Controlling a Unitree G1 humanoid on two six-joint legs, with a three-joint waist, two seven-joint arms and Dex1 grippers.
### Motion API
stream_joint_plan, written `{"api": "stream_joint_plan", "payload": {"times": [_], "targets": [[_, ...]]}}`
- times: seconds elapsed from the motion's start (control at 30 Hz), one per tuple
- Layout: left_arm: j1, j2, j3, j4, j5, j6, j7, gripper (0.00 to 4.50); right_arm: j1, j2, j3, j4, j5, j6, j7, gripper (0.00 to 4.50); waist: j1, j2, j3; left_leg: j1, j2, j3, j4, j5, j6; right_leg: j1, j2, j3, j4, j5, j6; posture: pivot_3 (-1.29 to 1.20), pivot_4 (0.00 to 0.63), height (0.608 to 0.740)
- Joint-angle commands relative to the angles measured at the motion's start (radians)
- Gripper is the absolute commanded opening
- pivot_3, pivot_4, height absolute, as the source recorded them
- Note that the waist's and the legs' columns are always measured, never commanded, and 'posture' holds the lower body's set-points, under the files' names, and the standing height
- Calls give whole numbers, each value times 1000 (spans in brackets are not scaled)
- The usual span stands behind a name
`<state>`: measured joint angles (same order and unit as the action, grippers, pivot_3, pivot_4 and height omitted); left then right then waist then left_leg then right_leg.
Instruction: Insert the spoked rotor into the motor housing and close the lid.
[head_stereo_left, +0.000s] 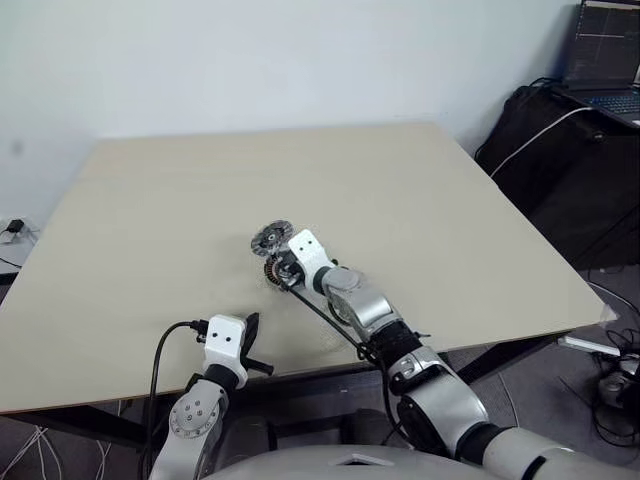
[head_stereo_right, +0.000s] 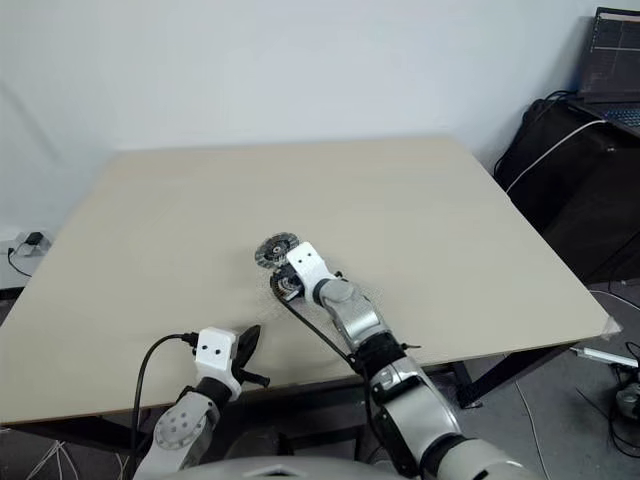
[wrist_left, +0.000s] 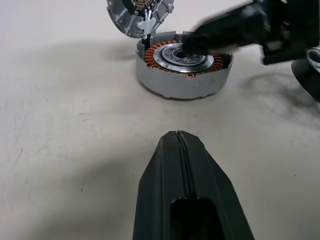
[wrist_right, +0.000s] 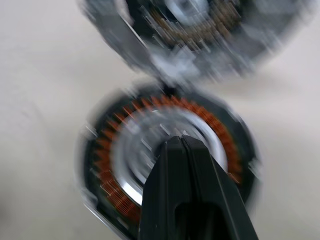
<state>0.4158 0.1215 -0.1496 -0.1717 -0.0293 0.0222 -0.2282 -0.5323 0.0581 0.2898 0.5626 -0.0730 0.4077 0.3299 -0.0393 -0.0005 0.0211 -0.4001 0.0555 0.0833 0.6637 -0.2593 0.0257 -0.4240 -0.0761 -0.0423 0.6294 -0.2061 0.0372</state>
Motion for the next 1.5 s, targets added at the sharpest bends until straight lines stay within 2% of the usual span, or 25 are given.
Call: {"api": "stream_joint_plan", "payload": {"times": [0.03,0.3,0.57,0.77,0.97,1.17,1.5], "targets": [[-9,2,-3,-59,-12,3,-8,0,29,-17,-13,-79,12,31,22,22,0,1,-1,0,0,0,0,0,0,0,0,0,0,0,0,0,0,740],[-25,1,-8,-54,-9,15,-17,0,14,40,-8,-171,30,-5,22,22,-1,2,-1,0,0,0,1,0,0,-1,0,0,2,-1,2,0,0,740],[-6,-3,-5,-71,-10,18,-10,0,-3,61,-2,-78,9,-48,2,22,1,1,-2,0,0,0,1,0,0,-1,0,0,1,-1,2,0,0,740],[-3,-5,-4,-72,-9,19,-9,0,6,27,10,21,-16,-14,8,22,-1,2,-2,0,1,1,1,0,0,-1,0,0,2,0,0,0,0,740],[-10,-2,0,-43,-14,4,-19,0,37,3,3,-84,14,29,54,22,1,3,-6,1,1,0,1,0,0,0,0,0,1,-2,2,0,0,740],[-23,1,-4,-18,-16,-5,-28,0,1,48,-28,-146,45,-19,32,22,-1,4,-6,1,1,0,1,0,0,-1,1,0,2,-1,2,0,0,740],[-9,-2,1,-23,-20,-12,-22,0,-47,56,-23,57,-1,-92,-10,22,1,3,-6,0,1,1,1,0,0,0,1,0,2,-1,1,0,0,740]]}}
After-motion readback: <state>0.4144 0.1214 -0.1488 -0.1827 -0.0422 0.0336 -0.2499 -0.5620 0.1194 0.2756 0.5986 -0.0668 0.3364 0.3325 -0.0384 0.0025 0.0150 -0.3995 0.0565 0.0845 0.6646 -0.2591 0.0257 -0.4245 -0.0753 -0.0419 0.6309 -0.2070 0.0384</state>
